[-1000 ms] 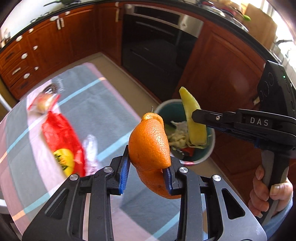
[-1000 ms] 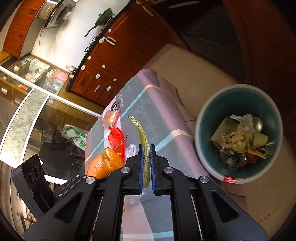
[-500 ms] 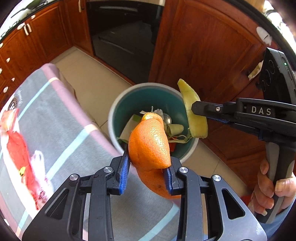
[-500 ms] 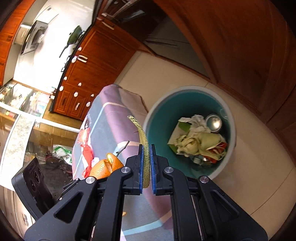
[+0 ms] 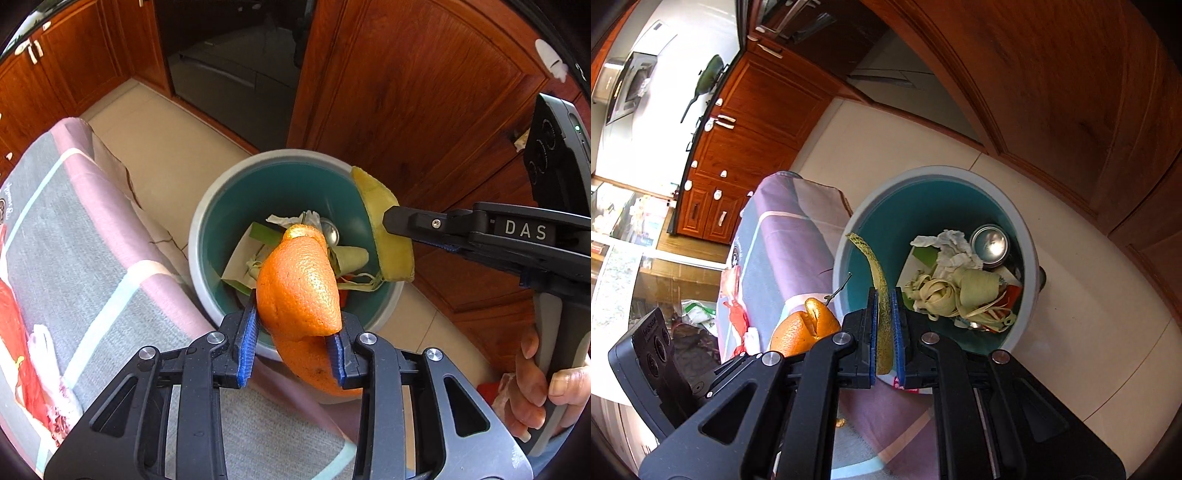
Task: Collect trash
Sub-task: 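Open the left tool over the bin while the right tool drops the pepper in, then move both open tools back over the table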
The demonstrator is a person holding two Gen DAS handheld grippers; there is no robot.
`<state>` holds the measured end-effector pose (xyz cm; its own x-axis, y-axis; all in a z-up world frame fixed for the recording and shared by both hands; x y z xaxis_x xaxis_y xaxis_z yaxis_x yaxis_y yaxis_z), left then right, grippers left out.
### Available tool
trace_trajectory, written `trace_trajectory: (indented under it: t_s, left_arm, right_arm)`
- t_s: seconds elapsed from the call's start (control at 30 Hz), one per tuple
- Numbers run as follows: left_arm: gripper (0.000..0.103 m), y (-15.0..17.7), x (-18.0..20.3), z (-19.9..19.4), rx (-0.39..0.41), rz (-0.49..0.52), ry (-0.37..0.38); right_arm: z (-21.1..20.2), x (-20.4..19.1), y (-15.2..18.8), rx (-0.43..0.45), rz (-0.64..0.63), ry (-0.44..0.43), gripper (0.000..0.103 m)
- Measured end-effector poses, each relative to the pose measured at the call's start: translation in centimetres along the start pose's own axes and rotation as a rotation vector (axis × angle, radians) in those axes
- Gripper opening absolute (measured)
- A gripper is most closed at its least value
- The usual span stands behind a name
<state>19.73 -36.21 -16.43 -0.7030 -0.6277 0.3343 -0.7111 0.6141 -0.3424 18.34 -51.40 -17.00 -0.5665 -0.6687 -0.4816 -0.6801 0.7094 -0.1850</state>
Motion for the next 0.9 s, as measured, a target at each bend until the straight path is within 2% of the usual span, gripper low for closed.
trace_trajectory:
  t_s: [0.07,0.1,0.13,0.17,0.23,0.3,0.37,0.63,0.9]
  left_arm:
    - [0.044,-0.1,-0.1,0.3,-0.008,-0.004,0.007]
    - [0.059,-0.1,-0.1,0.0,-0.002,-0.005,0.009]
    - [0.069,-0.1,0.0,-0.2,0.007,-0.006,0.008]
    - [0.073,-0.2,-0.1,-0.4,0.015,-0.007,0.004]
    - [0.091,-0.2,-0.4,-0.9,0.027,-0.012,-0.005]
    - [0.097,-0.2,-0.7,-1.6,0.048,-0.013,-0.020]
    - [0.098,0.0,-1.0,-2.0,0.054,-0.025,-0.016]
    - [0.099,1.3,-1.7,-3.1,0.057,-0.056,-0.007]
    - [0.099,2.4,-2.1,-5.2,0.092,-0.056,-0.023]
  right_arm:
    - [0.2,0.2,-0.1,0.001,0.007,0.013,0.010]
    - [0.3,0.4,-0.2,0.006,0.012,0.020,0.011]
    - [0.4,0.5,-0.2,0.009,0.015,0.028,0.018]
    - [0.4,0.7,-0.4,0.013,0.020,0.038,0.038]
    - [0.5,0.8,-0.5,0.022,0.029,0.044,0.066]
    - [0.5,0.9,-0.5,0.033,0.032,0.062,0.067]
    - [0.7,1.0,-0.4,0.025,0.039,0.068,0.078]
    - [1.2,0.9,0.3,0.004,0.039,0.138,0.084]
    - [1.0,-0.6,1.7,-0.006,0.014,0.155,0.085]
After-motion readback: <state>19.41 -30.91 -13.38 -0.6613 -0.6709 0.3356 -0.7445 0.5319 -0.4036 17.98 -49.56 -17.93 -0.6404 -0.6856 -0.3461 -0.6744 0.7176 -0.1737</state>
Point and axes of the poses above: each gripper's, at about its wrist camera, not at the fingertips, and z roughly the way its jaws point, x to its right, y to its underside, the point moved 9 cm from there along z, roughly the way its jaws point, and after that the axes turned 12 degrees about y, right-handed, at the moved point
